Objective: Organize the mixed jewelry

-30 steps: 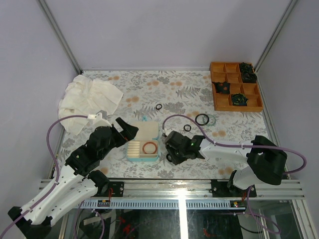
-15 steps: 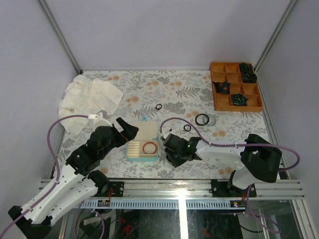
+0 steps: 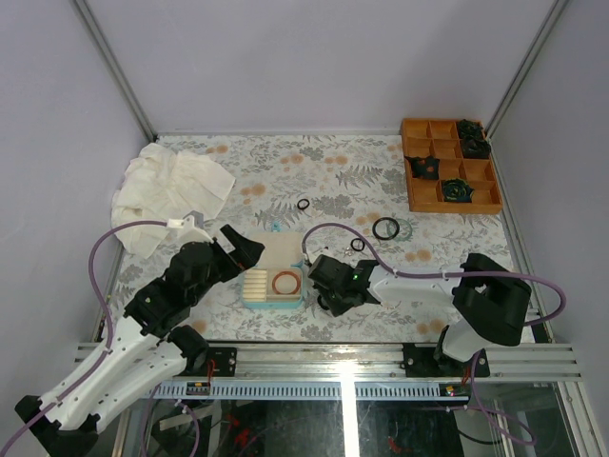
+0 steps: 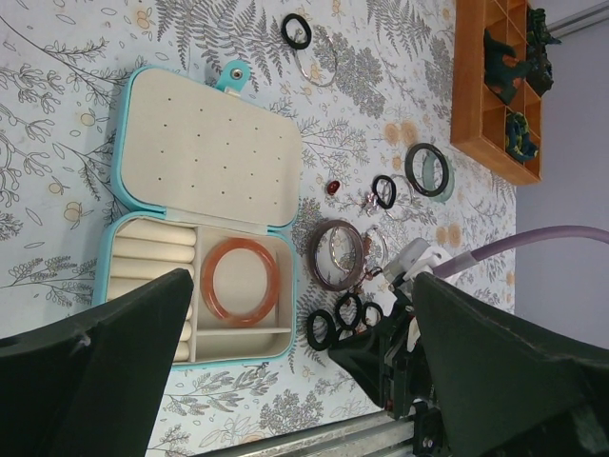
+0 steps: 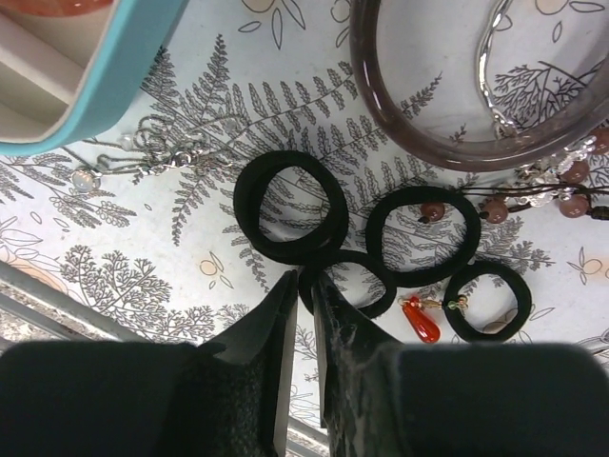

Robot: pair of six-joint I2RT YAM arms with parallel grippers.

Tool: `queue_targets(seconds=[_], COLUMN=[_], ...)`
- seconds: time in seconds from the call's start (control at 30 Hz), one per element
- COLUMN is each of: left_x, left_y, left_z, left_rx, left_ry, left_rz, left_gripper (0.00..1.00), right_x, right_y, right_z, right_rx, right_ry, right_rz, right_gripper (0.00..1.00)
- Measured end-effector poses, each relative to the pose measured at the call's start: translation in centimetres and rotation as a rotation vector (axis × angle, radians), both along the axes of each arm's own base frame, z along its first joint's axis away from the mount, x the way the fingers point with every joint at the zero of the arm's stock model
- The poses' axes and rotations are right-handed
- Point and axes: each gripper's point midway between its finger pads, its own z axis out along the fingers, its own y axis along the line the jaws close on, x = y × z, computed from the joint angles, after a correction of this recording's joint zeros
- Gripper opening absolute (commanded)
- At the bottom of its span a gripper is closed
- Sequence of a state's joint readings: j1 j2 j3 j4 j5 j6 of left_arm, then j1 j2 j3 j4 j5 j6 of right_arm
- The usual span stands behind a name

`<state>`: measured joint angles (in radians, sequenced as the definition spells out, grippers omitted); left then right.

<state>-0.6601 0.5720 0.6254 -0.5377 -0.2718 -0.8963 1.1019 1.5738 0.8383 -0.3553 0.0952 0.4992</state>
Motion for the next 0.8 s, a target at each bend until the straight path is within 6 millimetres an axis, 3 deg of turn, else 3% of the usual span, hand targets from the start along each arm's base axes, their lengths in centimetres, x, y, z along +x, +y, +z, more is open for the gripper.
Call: queue_targets(seconds=[0.23,0.4,0.57,0.8], left_x=[-0.1,-0.2,-0.6,-1.6], left_y=[0.1,0.1,0.5,1.3], left_z=[-0.1,0.3,0.8,2.8], left_rx=[-0.003,-0.012,-0.025,-0.065], left_ry=[-0.002,-0.015,-0.033,-0.077], left_rz=[-0.001,-0.001,0.002,0.004], left_gripper=[1.00,1.00,1.00,1.00], right_x=[0.0,-0.1,0.5,2.0], right_y=[-0.8,-0.9,1.0,5.8], right_z=[0.2,2.7,5.9,8.9], right_rx=[-0.031,0.022,0.136,0.283], right_ry=[-0.007,-0.032,-0.072,-0.083], right_rz=[-0.005,-0.003,0.001,-0.026], right_gripper=[0.10,0.10,0.10,0.07])
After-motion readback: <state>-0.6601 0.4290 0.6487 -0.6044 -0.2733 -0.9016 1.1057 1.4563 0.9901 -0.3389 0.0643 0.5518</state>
